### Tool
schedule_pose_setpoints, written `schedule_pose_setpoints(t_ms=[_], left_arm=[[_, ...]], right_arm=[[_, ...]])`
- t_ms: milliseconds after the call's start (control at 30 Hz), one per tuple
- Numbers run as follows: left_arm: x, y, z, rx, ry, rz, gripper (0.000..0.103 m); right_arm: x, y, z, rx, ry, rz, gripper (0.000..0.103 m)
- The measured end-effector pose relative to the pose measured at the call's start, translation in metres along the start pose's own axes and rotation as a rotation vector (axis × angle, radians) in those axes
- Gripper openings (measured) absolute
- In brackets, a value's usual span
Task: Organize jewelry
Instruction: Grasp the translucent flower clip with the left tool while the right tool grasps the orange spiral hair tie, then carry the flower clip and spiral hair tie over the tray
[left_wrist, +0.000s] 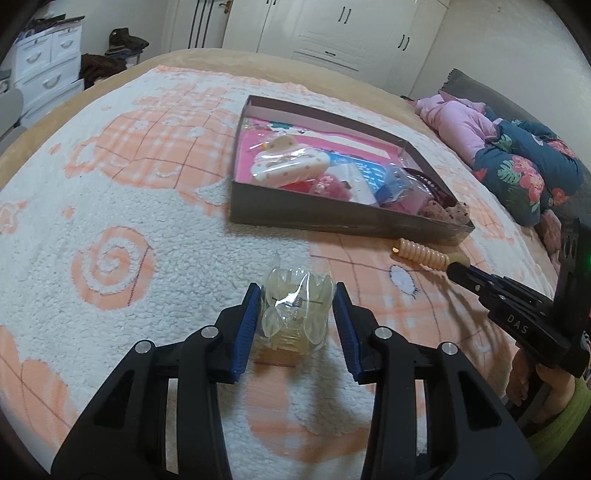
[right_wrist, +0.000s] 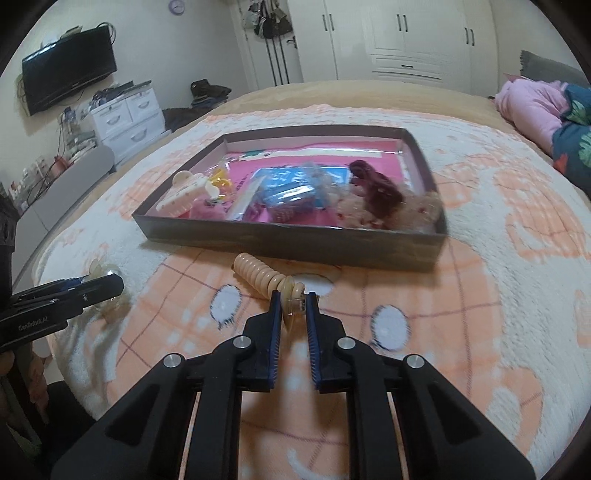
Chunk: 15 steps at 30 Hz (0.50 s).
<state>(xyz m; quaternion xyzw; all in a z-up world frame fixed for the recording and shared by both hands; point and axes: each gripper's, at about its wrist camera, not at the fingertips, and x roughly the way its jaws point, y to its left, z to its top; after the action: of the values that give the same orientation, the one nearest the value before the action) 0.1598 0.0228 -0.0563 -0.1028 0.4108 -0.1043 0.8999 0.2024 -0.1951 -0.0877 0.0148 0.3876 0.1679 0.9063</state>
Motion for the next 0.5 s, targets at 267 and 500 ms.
schedule_pose_setpoints(t_ms=[267,500], left_arm=[[-0.004,-0.021,0.002,0.034,-0.011,-0.024,0.032],[-0.004,-0.041,0.005,0.068,-0.013,-0.046,0.032]], right_arm=[[-0.028,-0.026,-0.016,0.052,-0.018,-0.021,0.013],[-0.050,-0.042,-0.024,0.090,-0.039,-0.018,0.013]])
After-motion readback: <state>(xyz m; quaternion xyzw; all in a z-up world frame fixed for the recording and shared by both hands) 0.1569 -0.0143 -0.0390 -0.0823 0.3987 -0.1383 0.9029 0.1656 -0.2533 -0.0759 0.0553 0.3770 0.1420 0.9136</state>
